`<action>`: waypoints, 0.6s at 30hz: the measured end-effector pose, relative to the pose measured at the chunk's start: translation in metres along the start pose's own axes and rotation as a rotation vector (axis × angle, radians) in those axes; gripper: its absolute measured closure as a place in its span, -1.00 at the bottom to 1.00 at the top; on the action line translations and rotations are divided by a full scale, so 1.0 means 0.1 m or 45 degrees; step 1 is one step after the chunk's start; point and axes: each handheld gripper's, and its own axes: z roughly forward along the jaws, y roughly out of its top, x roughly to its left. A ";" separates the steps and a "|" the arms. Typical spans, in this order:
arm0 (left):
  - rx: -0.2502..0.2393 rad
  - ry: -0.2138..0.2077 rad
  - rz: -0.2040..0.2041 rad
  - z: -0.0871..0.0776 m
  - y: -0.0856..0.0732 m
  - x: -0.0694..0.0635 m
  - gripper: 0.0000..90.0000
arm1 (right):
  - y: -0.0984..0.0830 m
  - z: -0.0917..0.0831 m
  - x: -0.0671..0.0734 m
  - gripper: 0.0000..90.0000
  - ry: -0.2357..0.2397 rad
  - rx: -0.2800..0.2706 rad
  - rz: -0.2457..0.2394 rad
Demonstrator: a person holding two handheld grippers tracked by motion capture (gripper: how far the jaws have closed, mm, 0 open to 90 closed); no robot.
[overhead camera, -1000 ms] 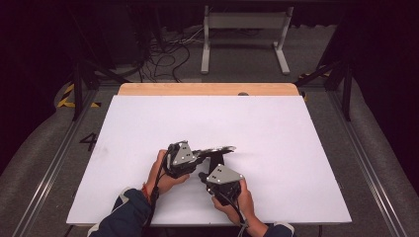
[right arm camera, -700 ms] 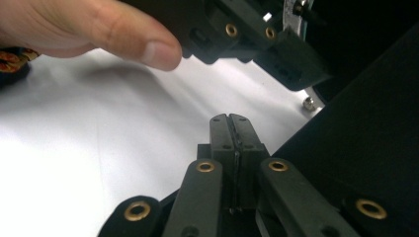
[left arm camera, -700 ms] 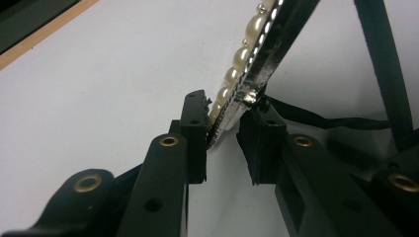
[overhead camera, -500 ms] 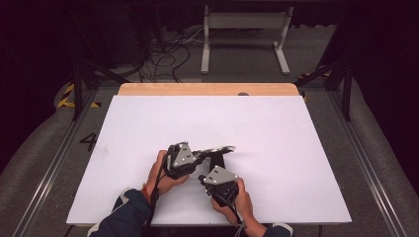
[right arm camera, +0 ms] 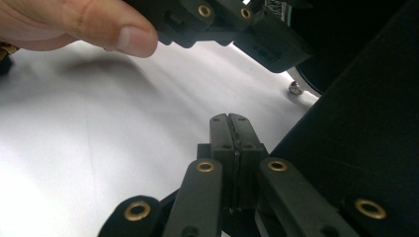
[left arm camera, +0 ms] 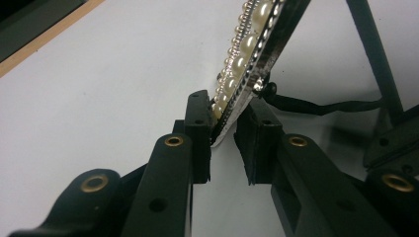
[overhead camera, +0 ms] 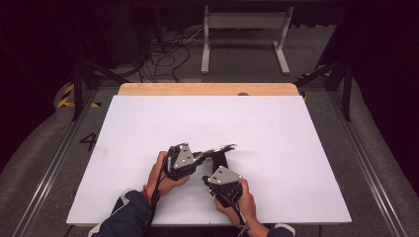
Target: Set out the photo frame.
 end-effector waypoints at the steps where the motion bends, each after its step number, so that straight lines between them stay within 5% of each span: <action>1: 0.000 -0.002 -0.003 0.00 0.00 0.00 0.70 | 0.00 -0.01 0.00 1.00 -0.001 0.002 0.006; 18: -0.095 -0.040 0.002 -0.03 0.04 0.01 0.42 | -0.05 -0.07 -0.11 1.00 0.012 0.001 0.053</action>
